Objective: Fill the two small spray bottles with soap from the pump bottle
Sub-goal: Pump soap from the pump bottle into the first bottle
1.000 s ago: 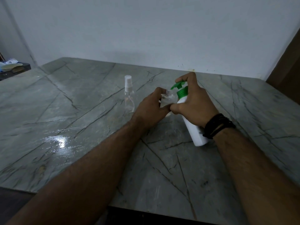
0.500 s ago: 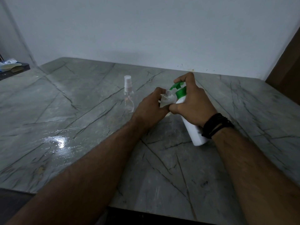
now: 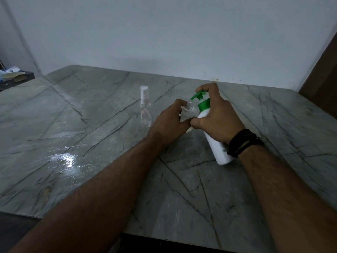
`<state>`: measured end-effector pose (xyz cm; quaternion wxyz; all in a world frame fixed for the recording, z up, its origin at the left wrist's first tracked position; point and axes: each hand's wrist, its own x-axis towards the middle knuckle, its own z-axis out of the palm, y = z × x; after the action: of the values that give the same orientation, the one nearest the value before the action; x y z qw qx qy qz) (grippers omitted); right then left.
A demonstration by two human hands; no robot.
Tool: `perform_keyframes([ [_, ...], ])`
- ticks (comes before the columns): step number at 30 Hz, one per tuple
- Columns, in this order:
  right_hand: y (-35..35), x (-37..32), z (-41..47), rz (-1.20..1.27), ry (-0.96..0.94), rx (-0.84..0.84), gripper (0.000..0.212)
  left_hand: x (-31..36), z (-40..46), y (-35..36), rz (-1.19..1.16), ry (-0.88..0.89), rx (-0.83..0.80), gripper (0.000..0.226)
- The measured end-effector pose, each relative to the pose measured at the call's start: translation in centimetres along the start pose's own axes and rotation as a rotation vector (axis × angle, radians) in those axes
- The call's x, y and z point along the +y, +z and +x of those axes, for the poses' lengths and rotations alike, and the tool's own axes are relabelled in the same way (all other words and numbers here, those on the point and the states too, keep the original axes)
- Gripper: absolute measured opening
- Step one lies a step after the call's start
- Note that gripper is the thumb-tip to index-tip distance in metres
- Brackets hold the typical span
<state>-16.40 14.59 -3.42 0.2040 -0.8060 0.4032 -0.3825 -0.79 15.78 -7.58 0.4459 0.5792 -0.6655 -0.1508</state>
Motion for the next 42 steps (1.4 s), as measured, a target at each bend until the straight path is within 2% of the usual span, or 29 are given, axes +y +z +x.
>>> perform_keyframes([
  [20,-0.1,-0.1,0.14,0.008,0.01,-0.008,0.071,0.08,0.06,0.07,0.019,-0.011,-0.009,0.048],
  [26,-0.03,-0.03,-0.05,0.005,0.007,0.009,0.077,0.21,0.01,0.04,0.026,-0.018,-0.01,0.047],
  [32,-0.21,0.03,-0.03,0.01,0.011,0.015,0.072,0.26,0.04,0.0,0.037,-0.018,-0.019,0.048],
  [38,-0.05,-0.07,-0.12,-0.001,-0.003,0.008,0.077,0.24,-0.04,-0.06,0.003,-0.017,-0.003,0.045],
  [42,-0.24,-0.16,-0.04,0.007,0.006,0.014,0.072,0.23,0.01,0.01,0.007,-0.022,-0.011,0.047],
])
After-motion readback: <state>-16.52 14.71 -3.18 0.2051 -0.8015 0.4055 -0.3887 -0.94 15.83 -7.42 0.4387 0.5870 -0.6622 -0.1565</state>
